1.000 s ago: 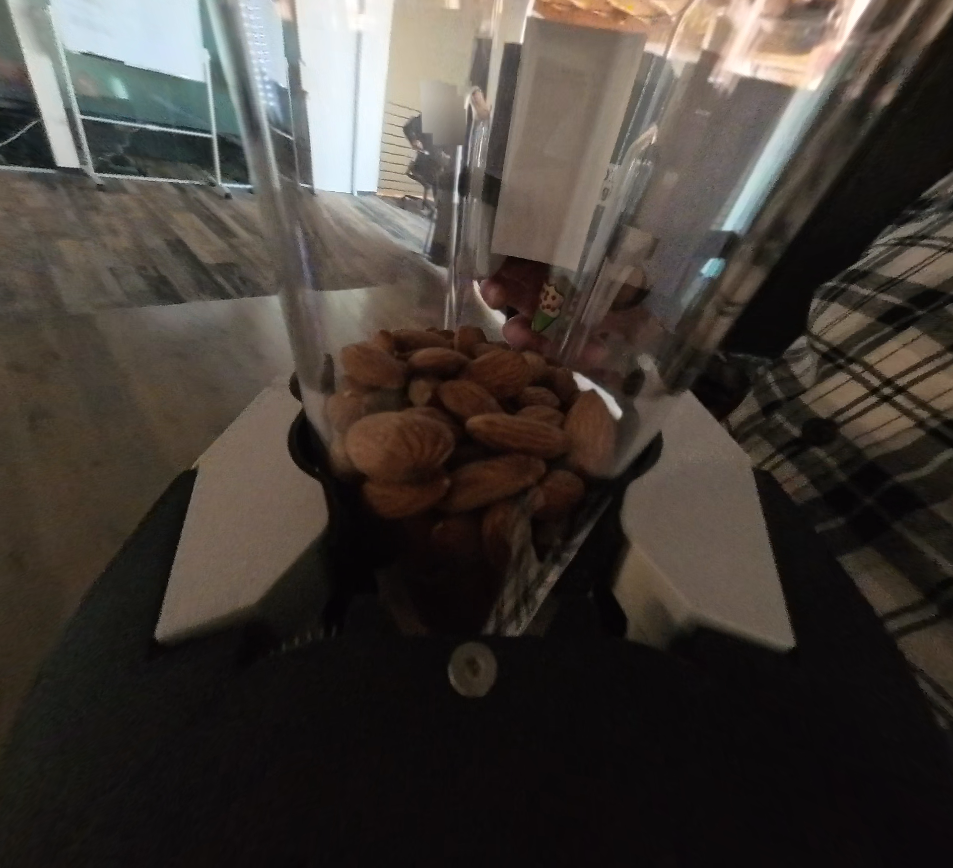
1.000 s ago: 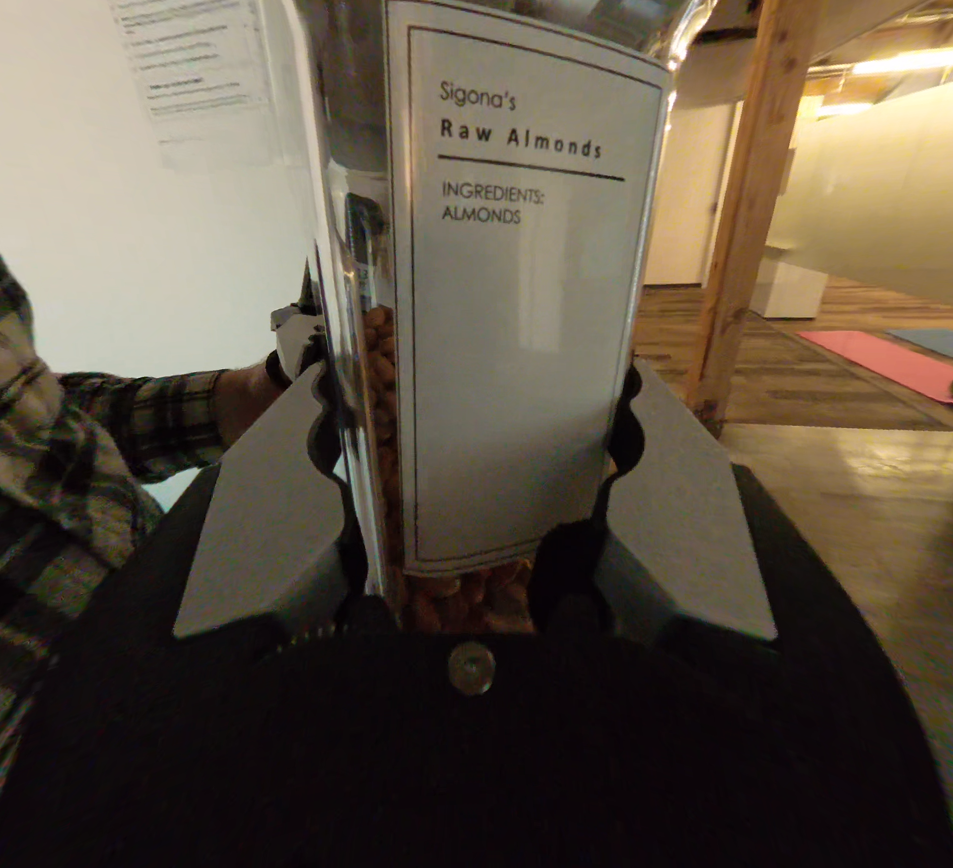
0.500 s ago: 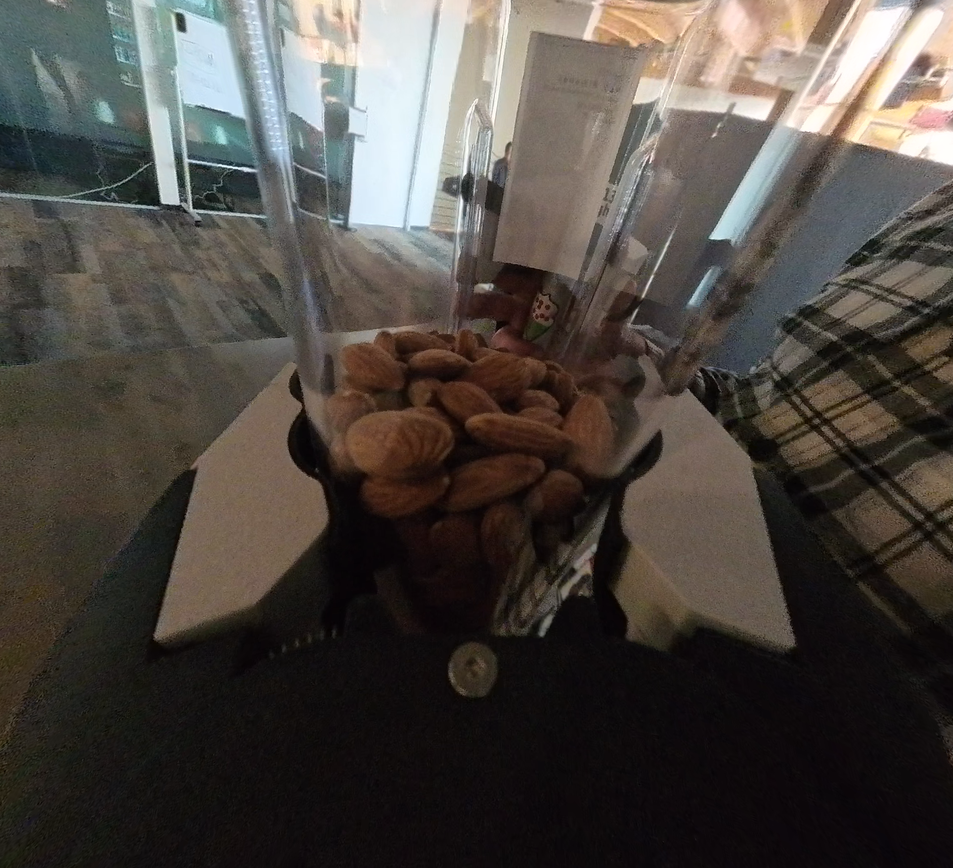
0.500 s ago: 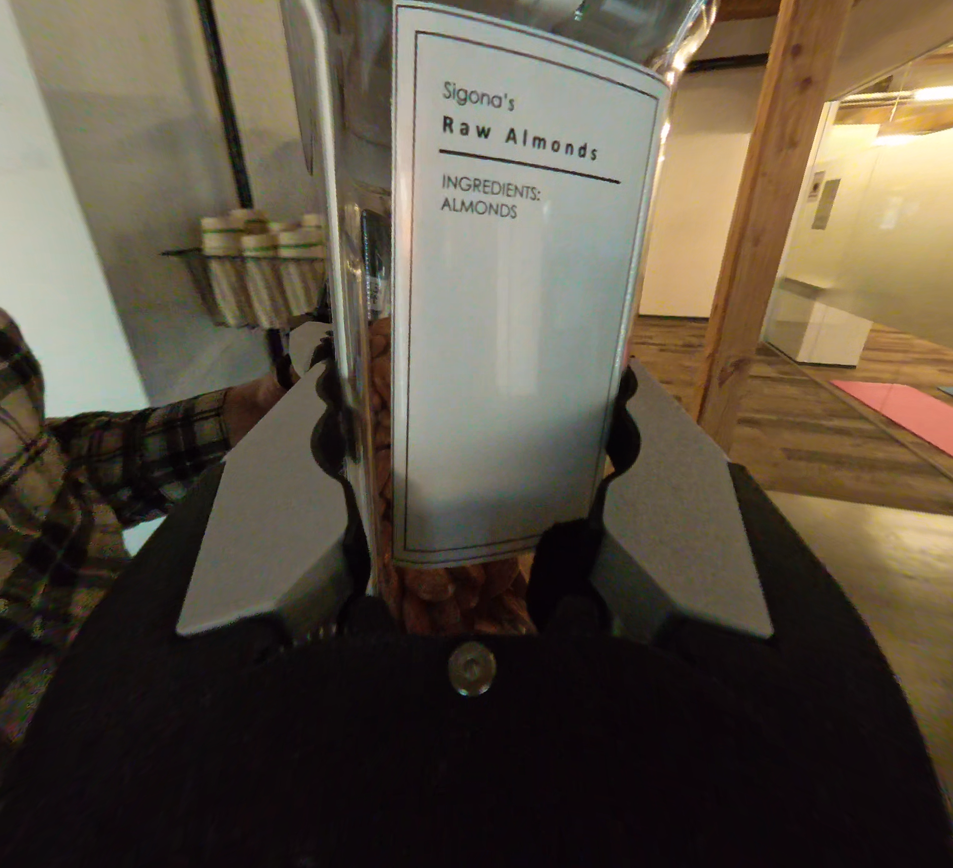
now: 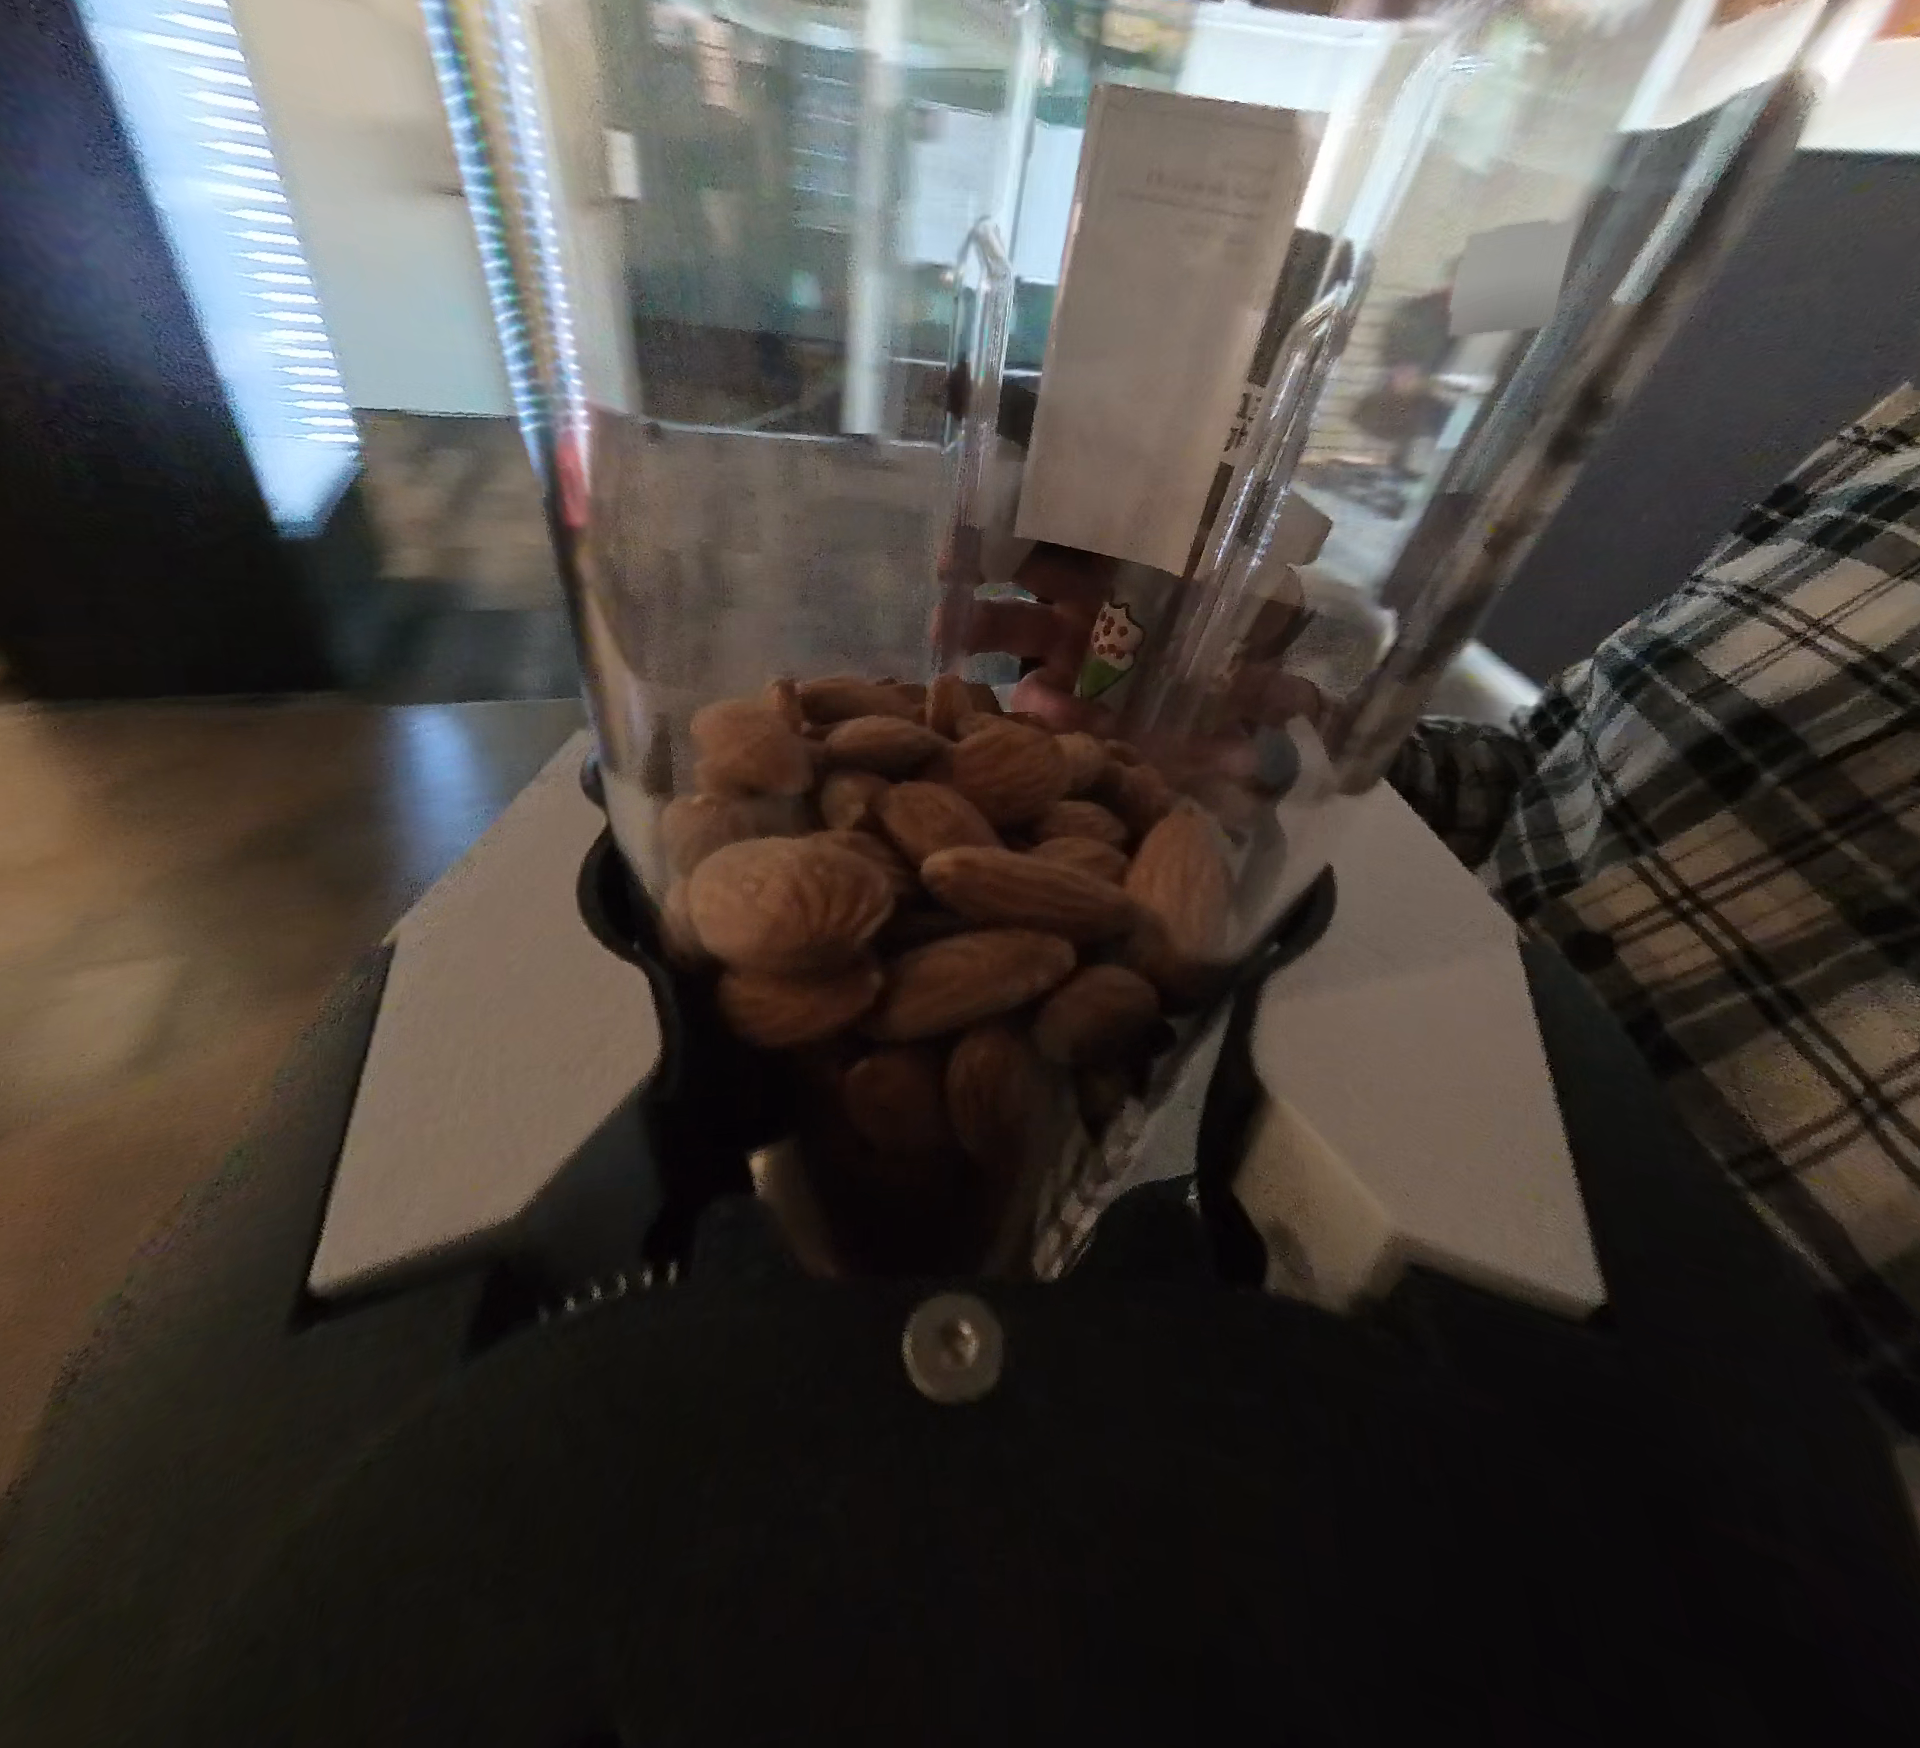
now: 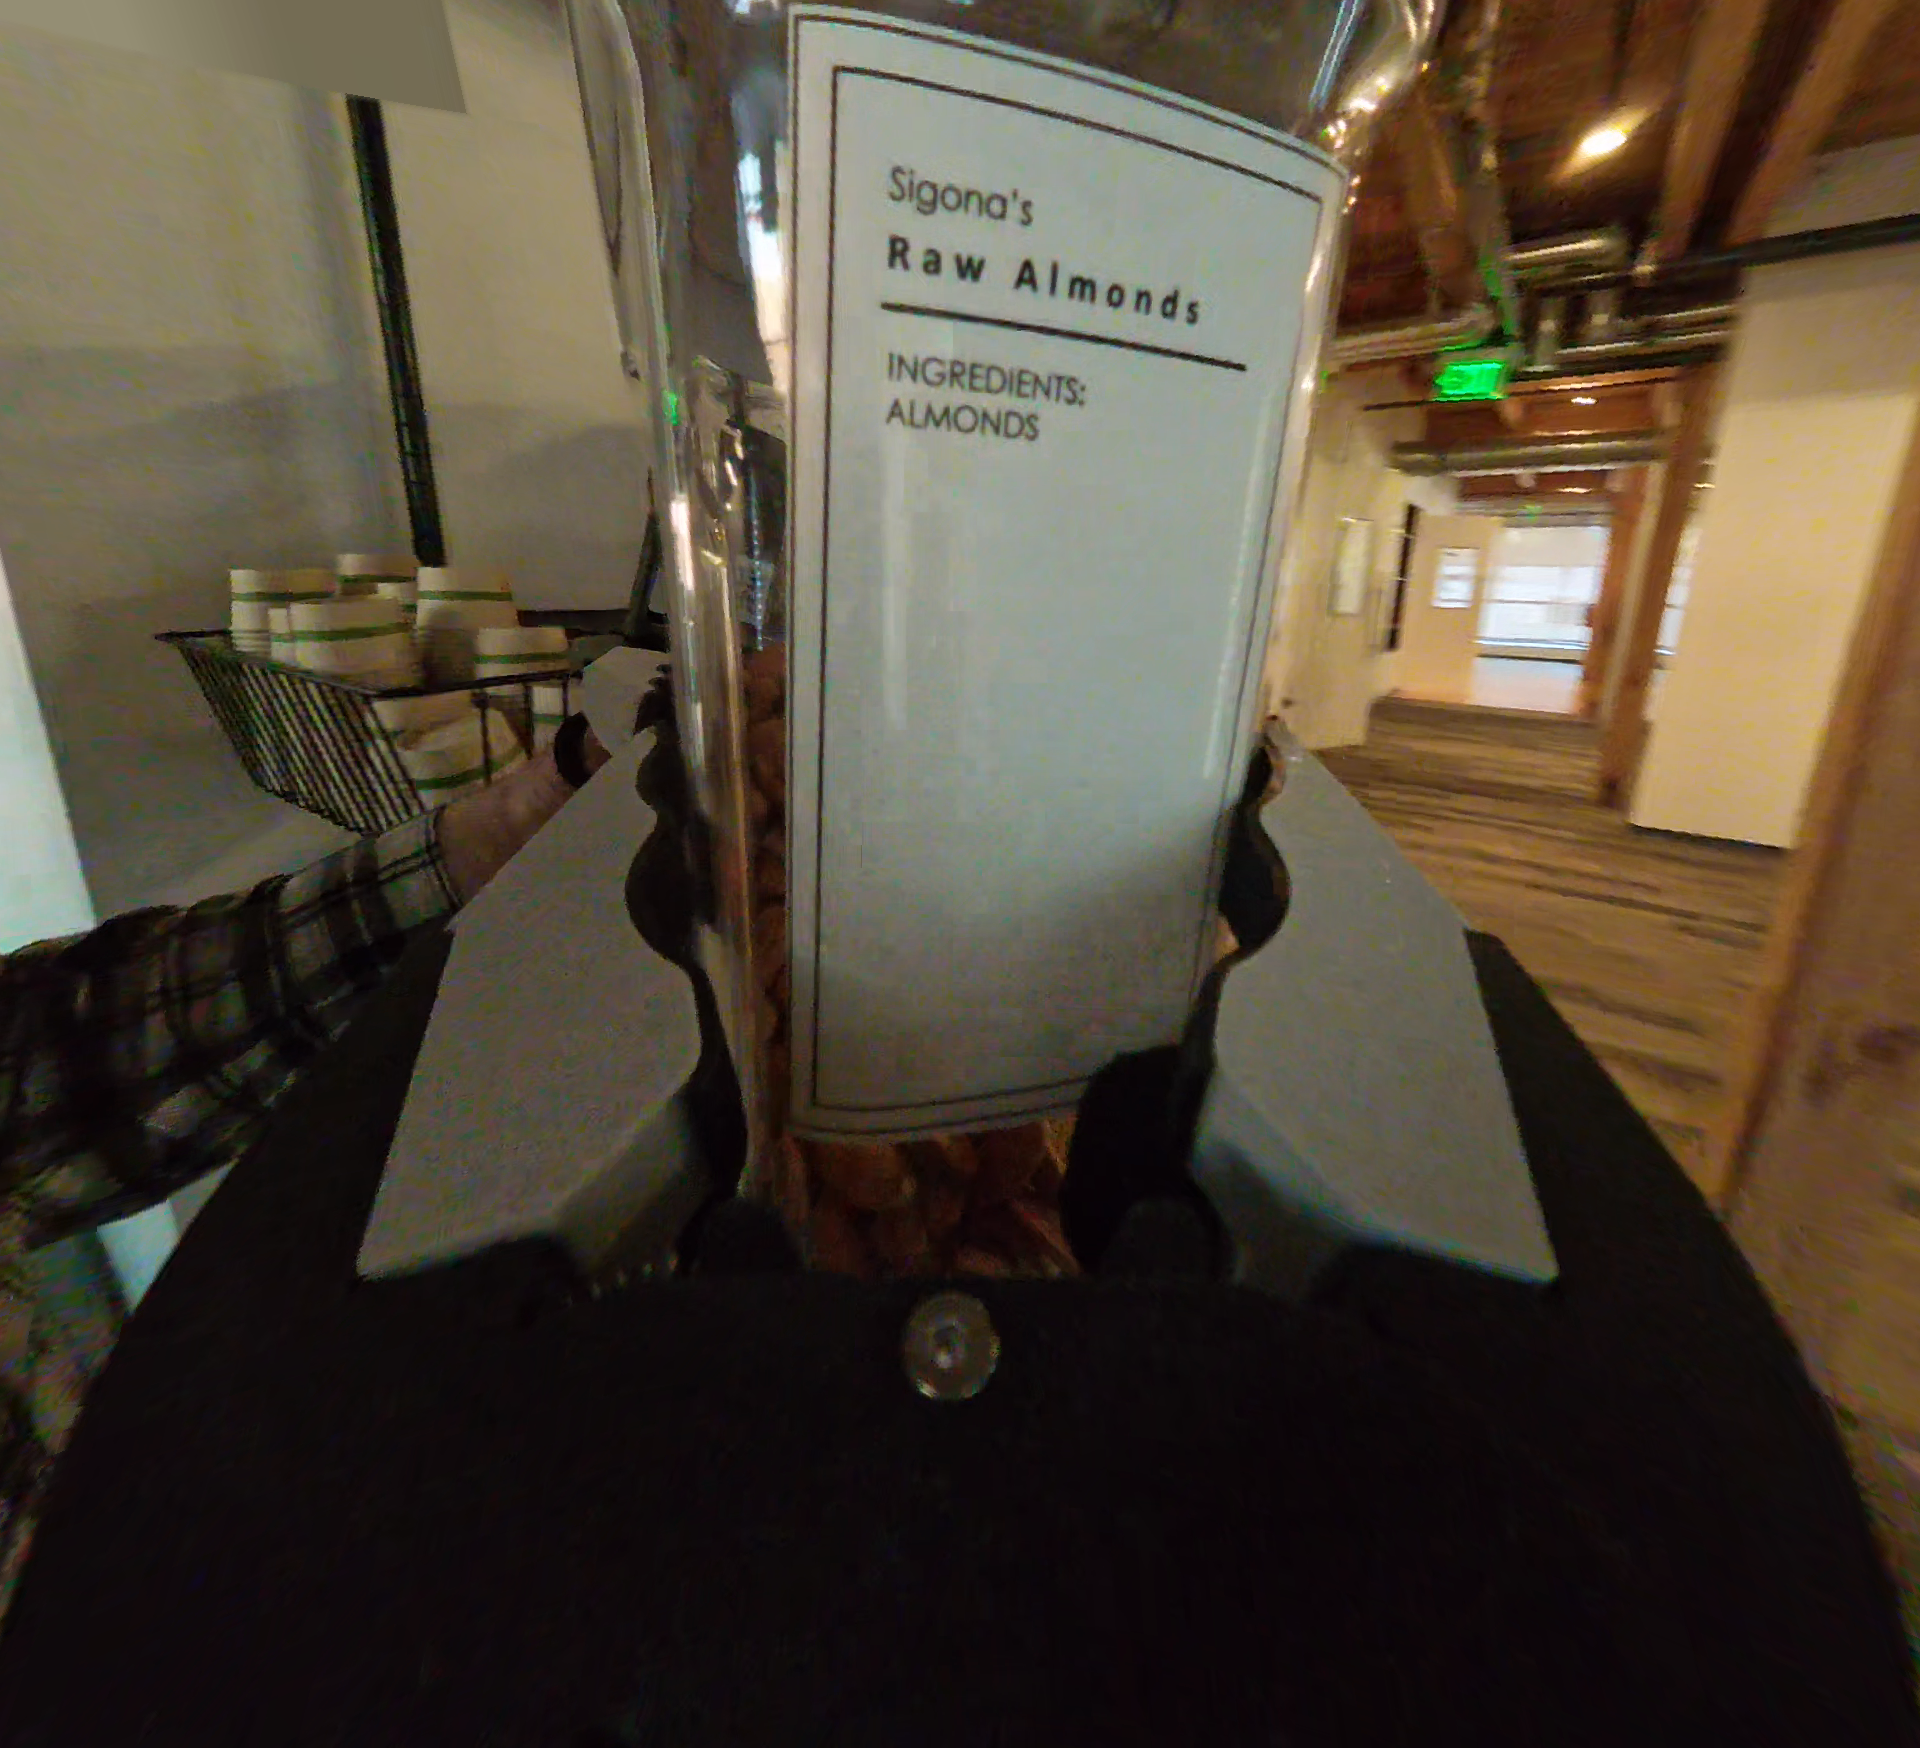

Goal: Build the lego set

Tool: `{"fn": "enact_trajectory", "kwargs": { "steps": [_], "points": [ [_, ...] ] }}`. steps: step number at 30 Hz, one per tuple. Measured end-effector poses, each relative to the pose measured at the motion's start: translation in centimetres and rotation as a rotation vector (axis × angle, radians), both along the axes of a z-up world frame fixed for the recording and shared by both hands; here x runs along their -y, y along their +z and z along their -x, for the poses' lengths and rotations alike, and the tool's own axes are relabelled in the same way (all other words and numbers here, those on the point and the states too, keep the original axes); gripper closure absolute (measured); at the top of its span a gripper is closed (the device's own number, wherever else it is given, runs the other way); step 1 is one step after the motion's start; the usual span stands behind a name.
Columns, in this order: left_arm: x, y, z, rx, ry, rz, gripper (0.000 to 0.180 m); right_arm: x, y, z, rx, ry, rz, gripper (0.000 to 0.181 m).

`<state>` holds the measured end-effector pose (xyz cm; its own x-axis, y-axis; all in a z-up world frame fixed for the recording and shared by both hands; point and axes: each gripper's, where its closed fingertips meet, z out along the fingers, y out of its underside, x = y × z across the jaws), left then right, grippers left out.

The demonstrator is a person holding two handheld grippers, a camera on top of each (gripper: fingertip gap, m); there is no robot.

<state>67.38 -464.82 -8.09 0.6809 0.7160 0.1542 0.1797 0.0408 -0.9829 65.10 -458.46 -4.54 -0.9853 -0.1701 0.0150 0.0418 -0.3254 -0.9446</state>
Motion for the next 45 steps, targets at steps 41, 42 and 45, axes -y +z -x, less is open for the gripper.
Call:
{"fn": "enact_trajectory", "kwargs": {
  "steps": [41,42,45],
  "points": [
    [58.2,10.6,-0.4,0.117,1.612,0.275,0.045,64.4,7.6,5.3,0.150,1.322,0.174,0.077],
    [58.6,11.0,-0.8,0.098,1.640,0.286,0.046,65.1,7.8,4.8,0.155,1.346,0.176,0.077],
    [59.6,11.7,-1.7,0.088,1.730,0.309,0.045,66.7,8.5,3.9,0.151,1.407,0.172,0.077]
  ]
}}
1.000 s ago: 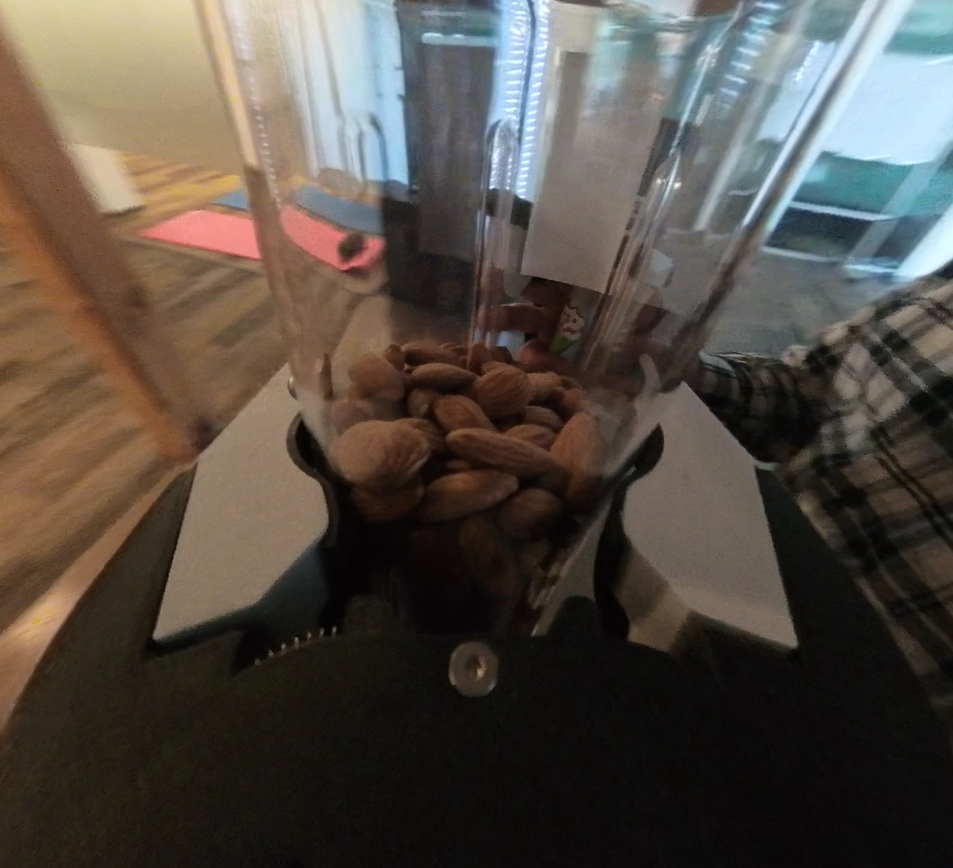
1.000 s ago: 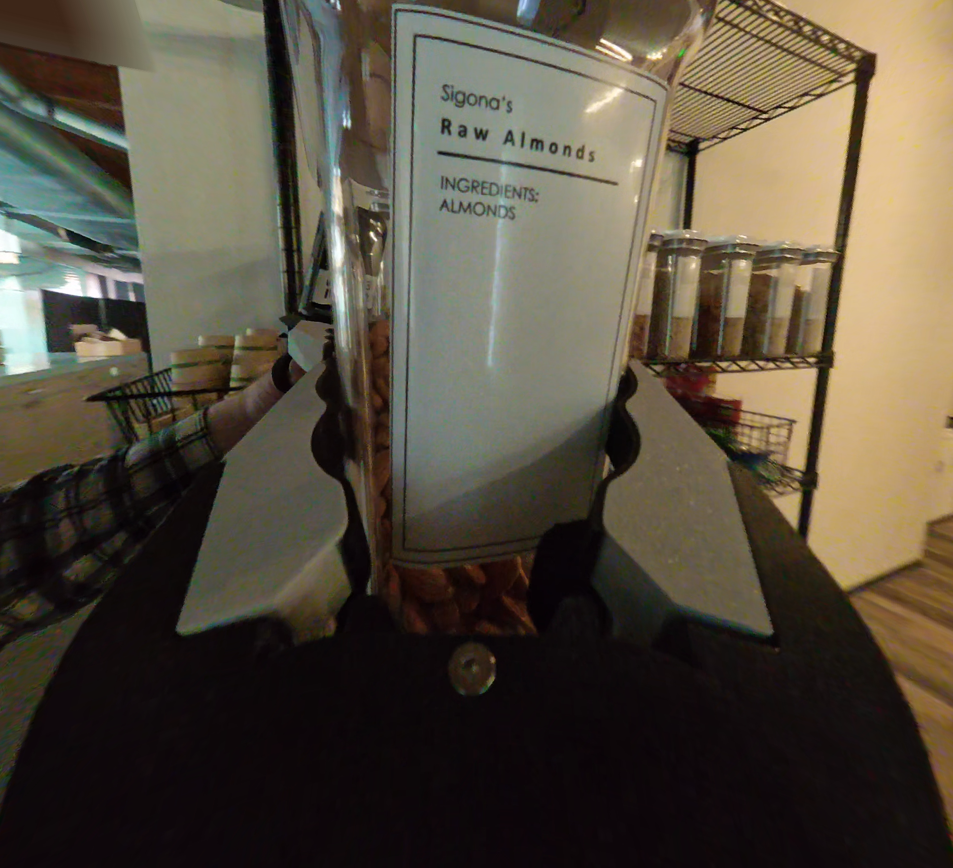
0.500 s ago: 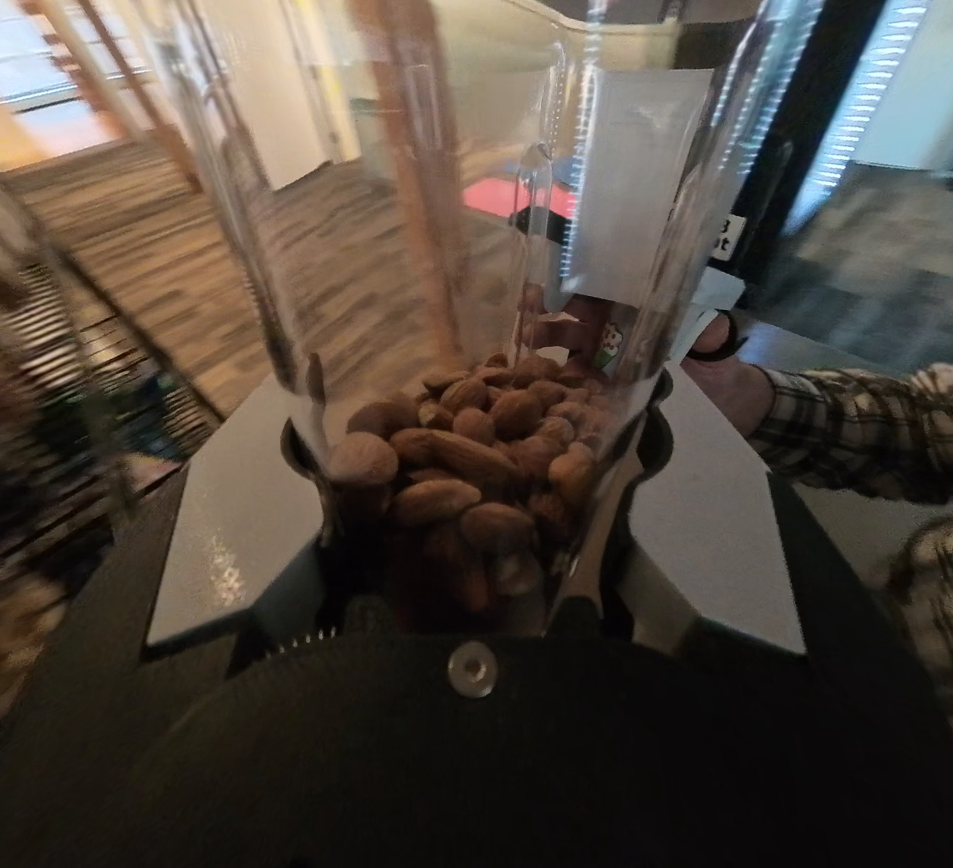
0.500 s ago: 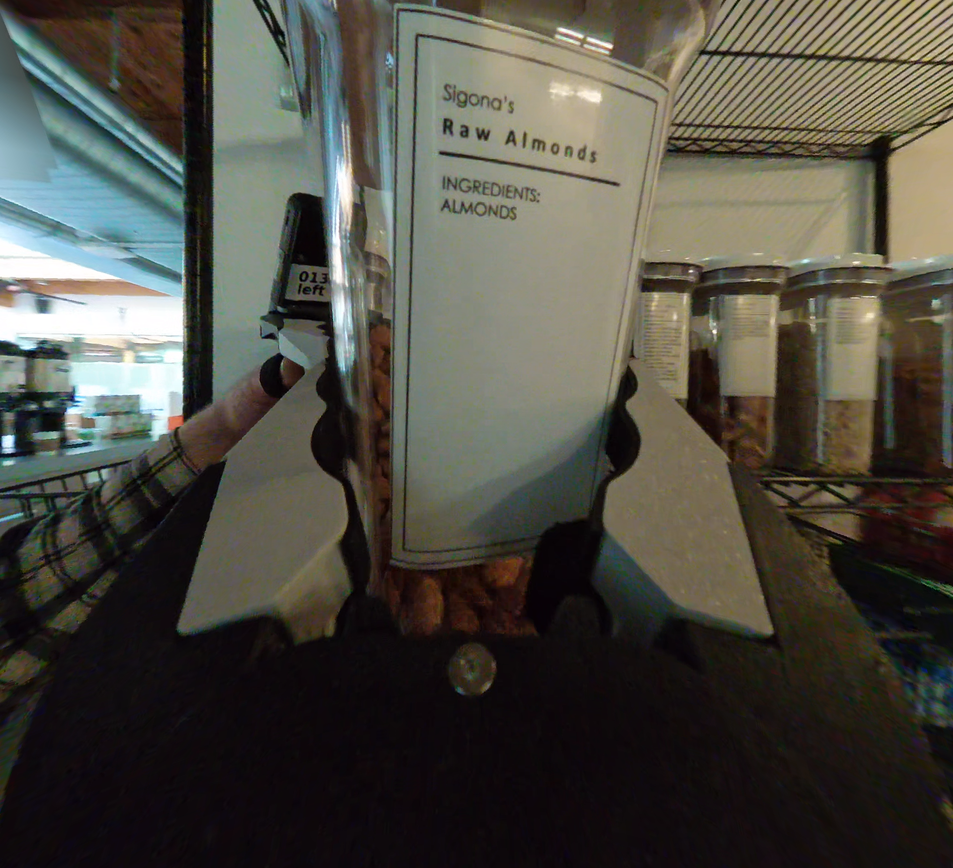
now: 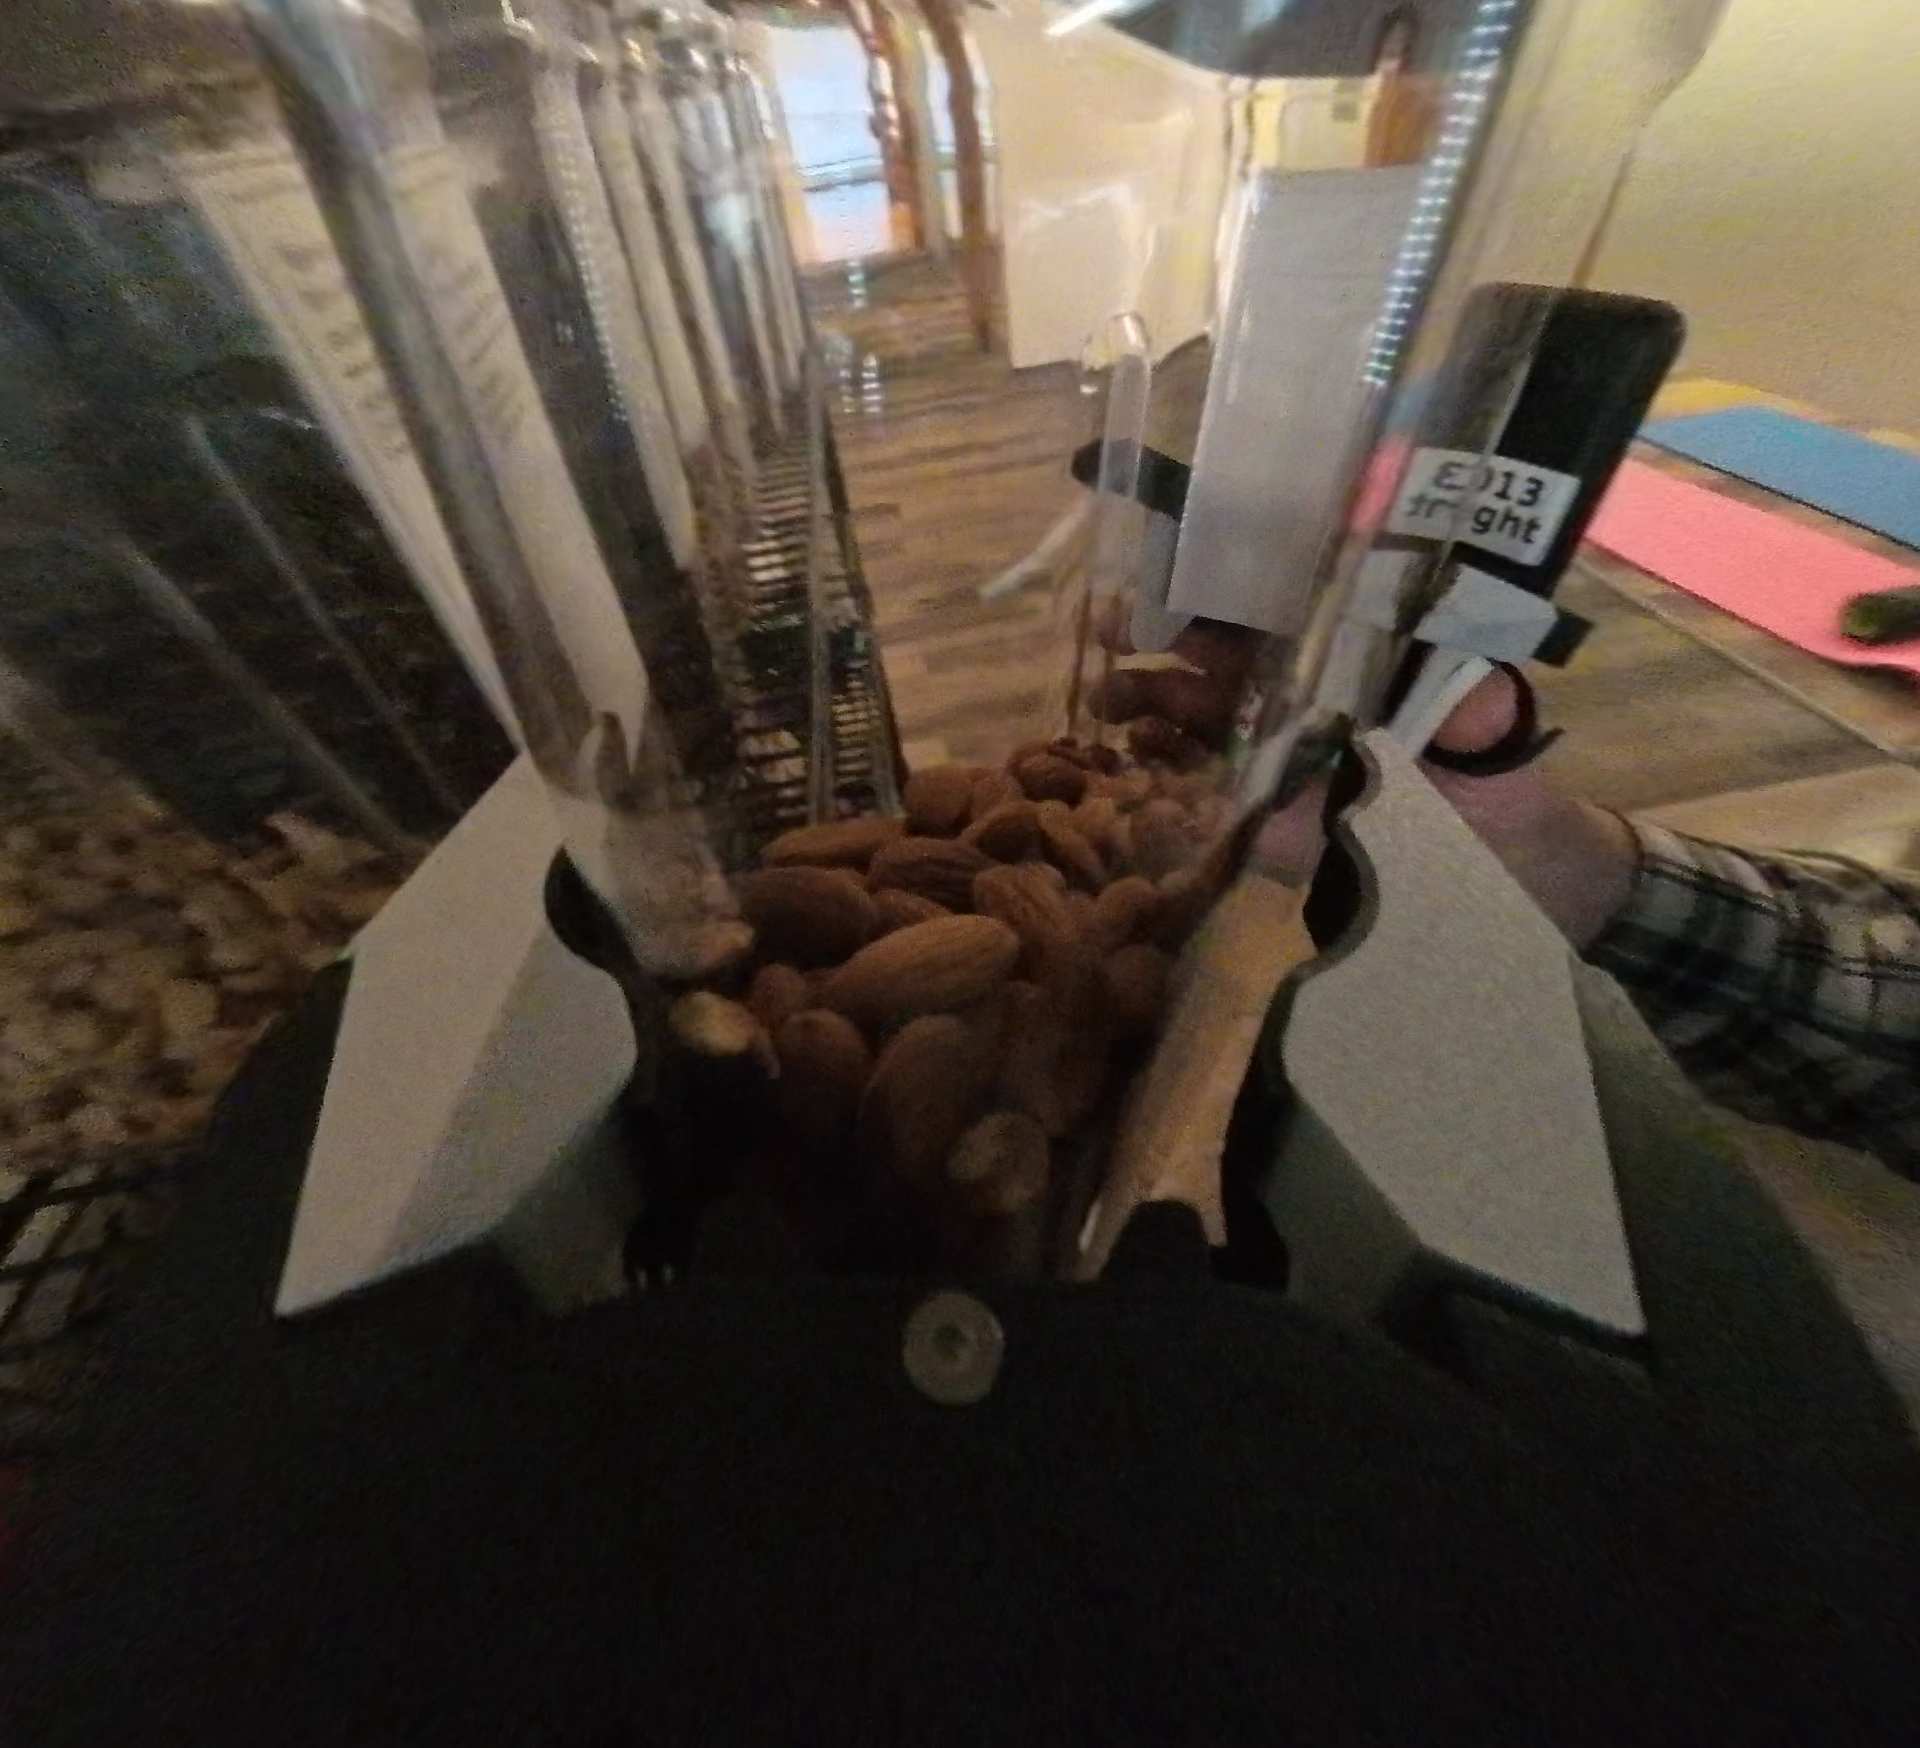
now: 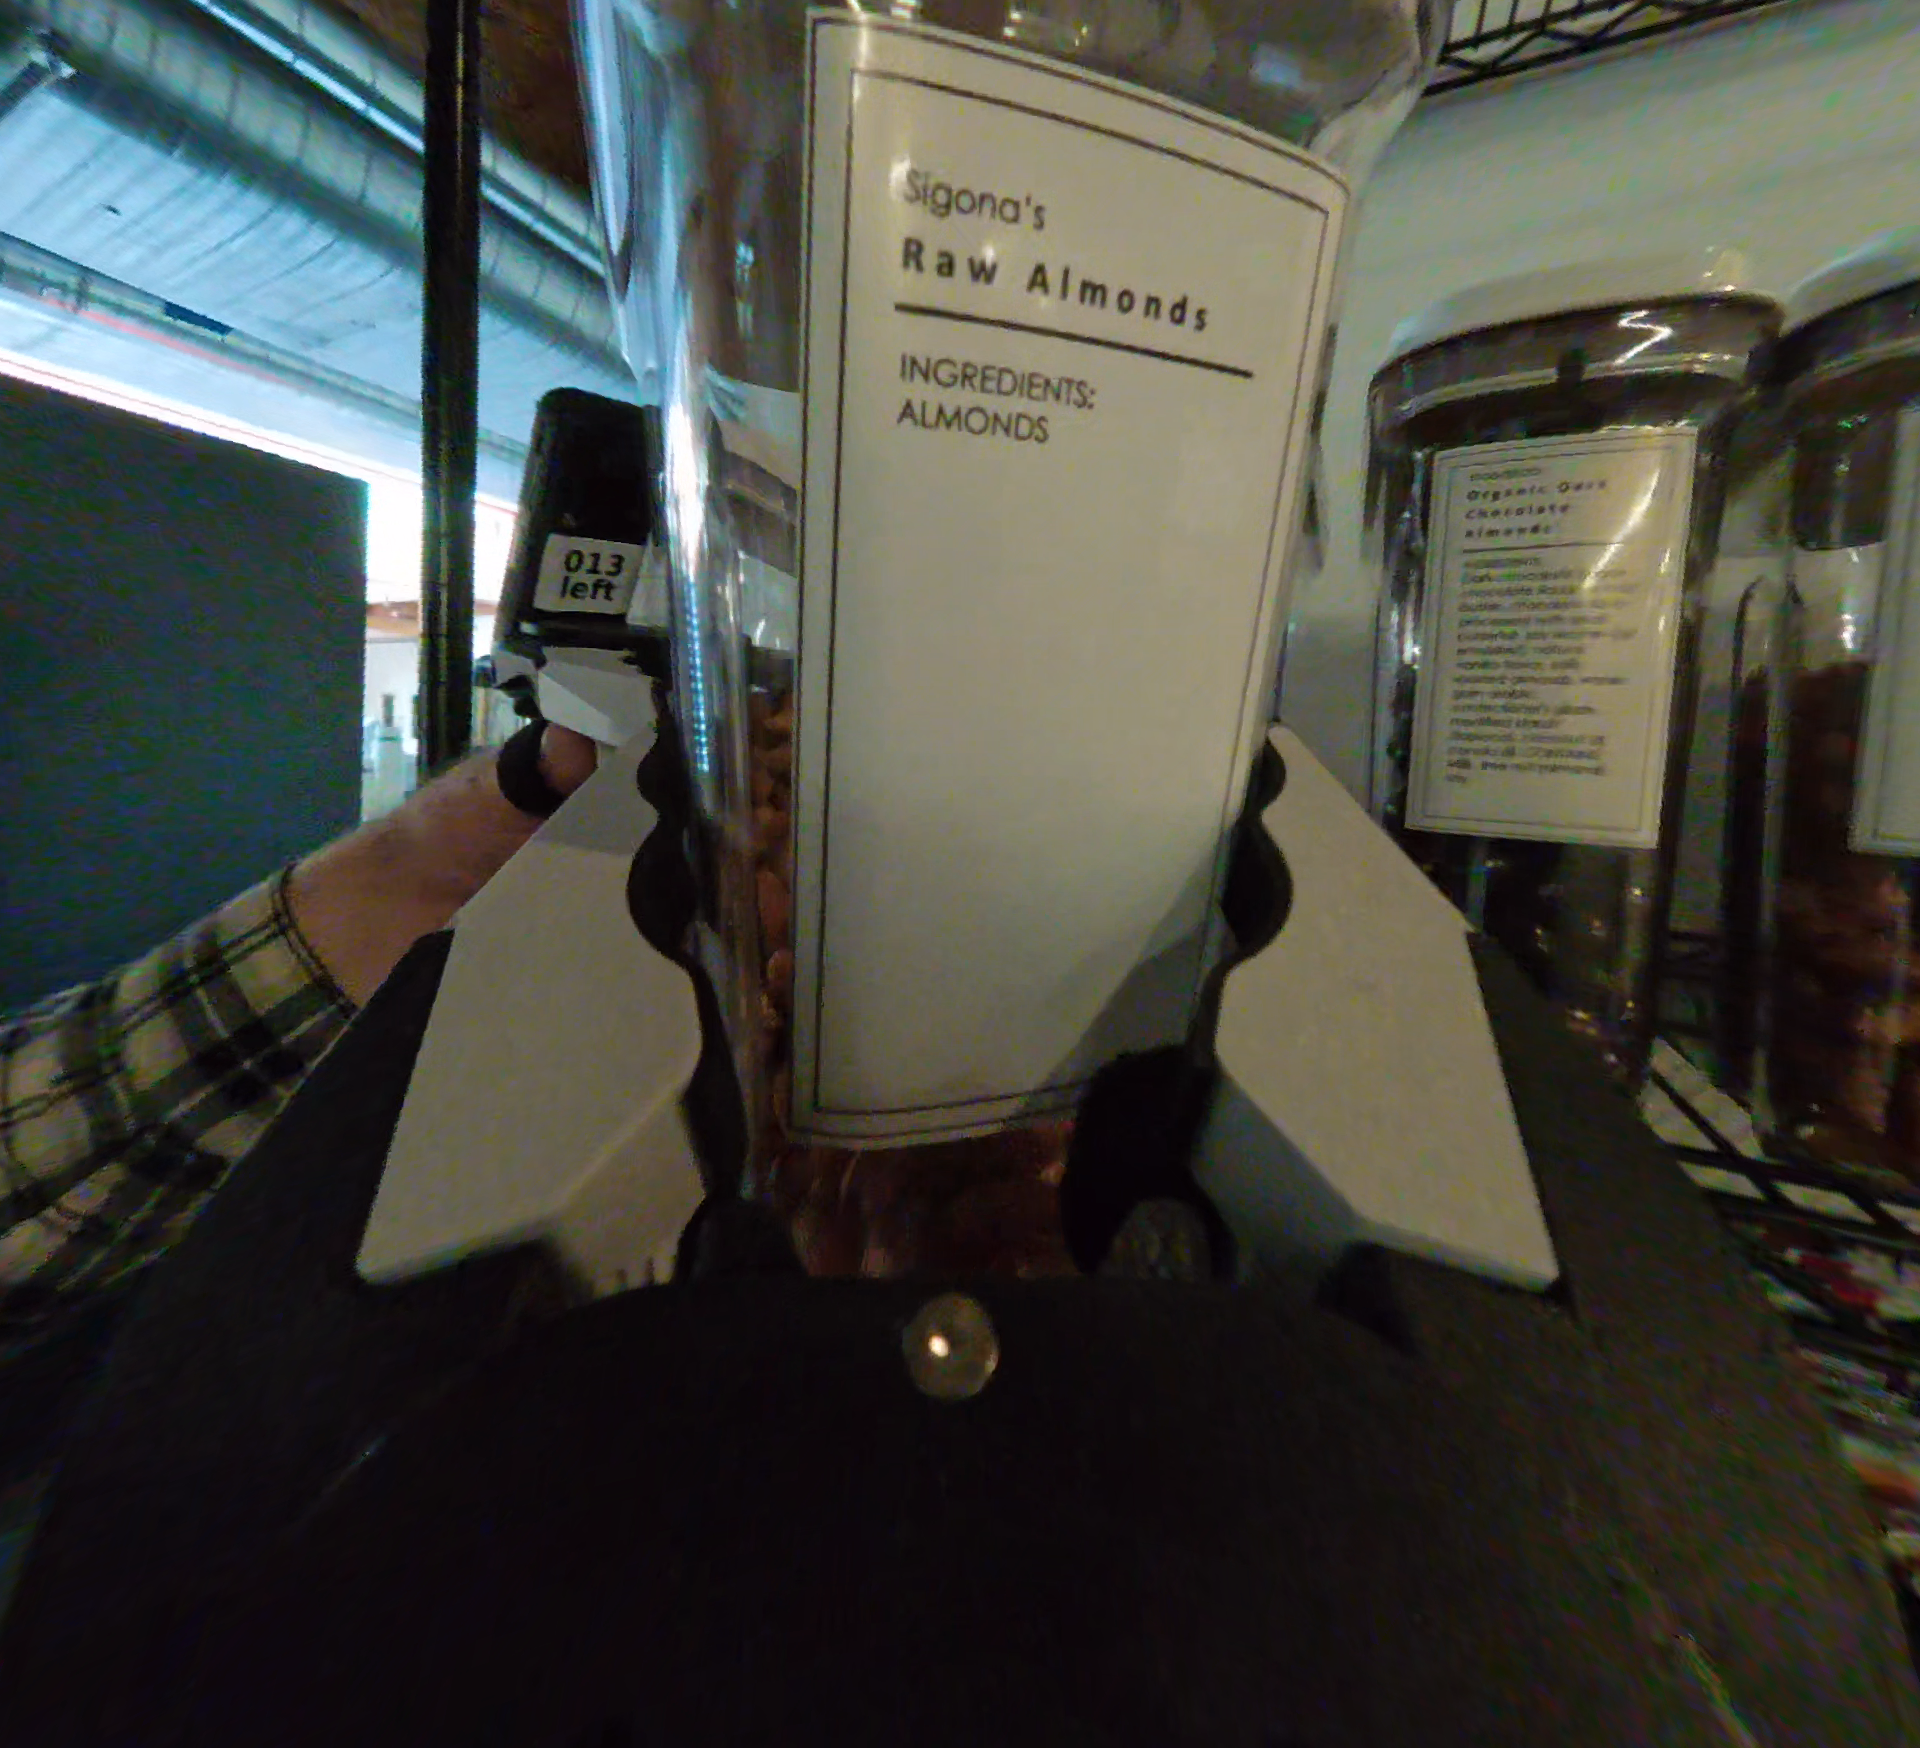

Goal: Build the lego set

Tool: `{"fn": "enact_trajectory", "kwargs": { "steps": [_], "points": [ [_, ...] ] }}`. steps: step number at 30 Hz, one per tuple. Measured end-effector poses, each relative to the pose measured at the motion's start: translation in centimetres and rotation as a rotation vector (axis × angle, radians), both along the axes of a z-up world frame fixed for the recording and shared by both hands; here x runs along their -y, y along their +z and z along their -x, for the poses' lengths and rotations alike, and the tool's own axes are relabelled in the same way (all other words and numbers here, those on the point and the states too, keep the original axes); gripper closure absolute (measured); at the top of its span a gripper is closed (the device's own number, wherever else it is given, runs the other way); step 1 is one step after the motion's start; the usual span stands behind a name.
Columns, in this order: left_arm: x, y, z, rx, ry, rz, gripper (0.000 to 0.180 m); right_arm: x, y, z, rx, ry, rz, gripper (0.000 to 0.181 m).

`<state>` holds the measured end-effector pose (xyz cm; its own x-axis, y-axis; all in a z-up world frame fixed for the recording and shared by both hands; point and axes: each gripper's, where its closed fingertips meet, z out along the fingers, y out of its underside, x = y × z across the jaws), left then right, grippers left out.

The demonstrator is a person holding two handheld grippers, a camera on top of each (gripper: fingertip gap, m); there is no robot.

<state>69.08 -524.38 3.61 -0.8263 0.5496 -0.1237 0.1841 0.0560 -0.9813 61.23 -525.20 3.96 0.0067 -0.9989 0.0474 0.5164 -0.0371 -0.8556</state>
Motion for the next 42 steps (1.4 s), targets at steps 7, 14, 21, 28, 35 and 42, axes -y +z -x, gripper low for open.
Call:
{"fn": "enact_trajectory", "kwargs": {
  "steps": [7,14,21,28,35,42],
  "points": [
    [1.3,1.1,-2.4,-0.058,0.116,0.077,0.034,1.3,1.0,-2.3,-0.036,-0.017,0.017,0.077],
    [1.4,1.9,-4.7,-0.160,0.261,0.177,0.021,1.4,1.8,-4.4,-0.076,-0.071,0.047,0.076],
    [0.4,2.1,-5.7,-0.186,0.350,0.209,0.022,1.2,2.0,-5.2,-0.095,-0.030,0.055,0.077],
    [-0.3,2.3,-5.5,-0.165,0.414,0.303,0.027,1.5,1.9,-5.0,-0.069,0.006,0.068,0.077],
    [-1.8,1.1,-6.2,-0.105,0.535,0.064,0.046,1.4,1.9,-5.4,-0.063,-0.025,0.070,0.077],
    [-4.1,0.8,-6.5,-0.095,0.745,0.271,0.057,-0.1,2.1,-6.6,-0.082,-0.097,0.073,0.076]
  ]
}}
